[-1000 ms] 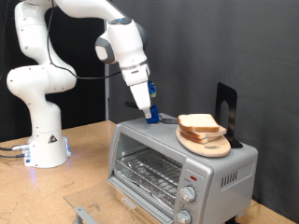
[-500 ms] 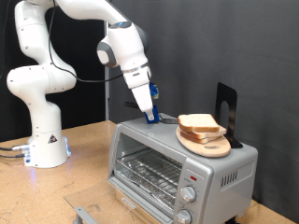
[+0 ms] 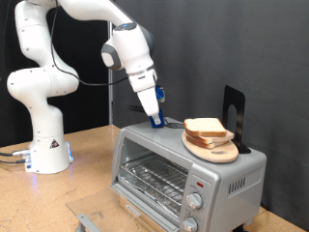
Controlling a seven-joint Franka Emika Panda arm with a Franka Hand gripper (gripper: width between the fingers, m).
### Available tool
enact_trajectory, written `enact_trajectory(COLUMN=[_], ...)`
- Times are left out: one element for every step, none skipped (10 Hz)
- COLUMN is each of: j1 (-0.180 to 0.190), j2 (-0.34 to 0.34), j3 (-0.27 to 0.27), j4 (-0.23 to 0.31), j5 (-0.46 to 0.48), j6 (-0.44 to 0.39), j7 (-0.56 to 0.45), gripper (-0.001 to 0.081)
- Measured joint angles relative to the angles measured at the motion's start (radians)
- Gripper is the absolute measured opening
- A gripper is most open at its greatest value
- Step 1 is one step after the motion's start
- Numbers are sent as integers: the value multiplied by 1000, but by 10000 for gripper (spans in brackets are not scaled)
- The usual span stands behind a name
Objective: Make a piece of toast with the oven
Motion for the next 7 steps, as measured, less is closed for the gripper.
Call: enact_trajectory(j1=[0,0,0,0,-1,-1,-1], j2=[2,3,4,5,7,7,10], j3=[3,5,6,7,7,7,7], j4=[-1,-2,-2,-3,-3,-4,-4], j5=[0,0,0,0,0,-1,-1], j6=[-1,-2,-2,-2,-2,-2,-1], j7=[4,12,19,23,25,25,26], gripper=[805,805,805,805,805,683,543])
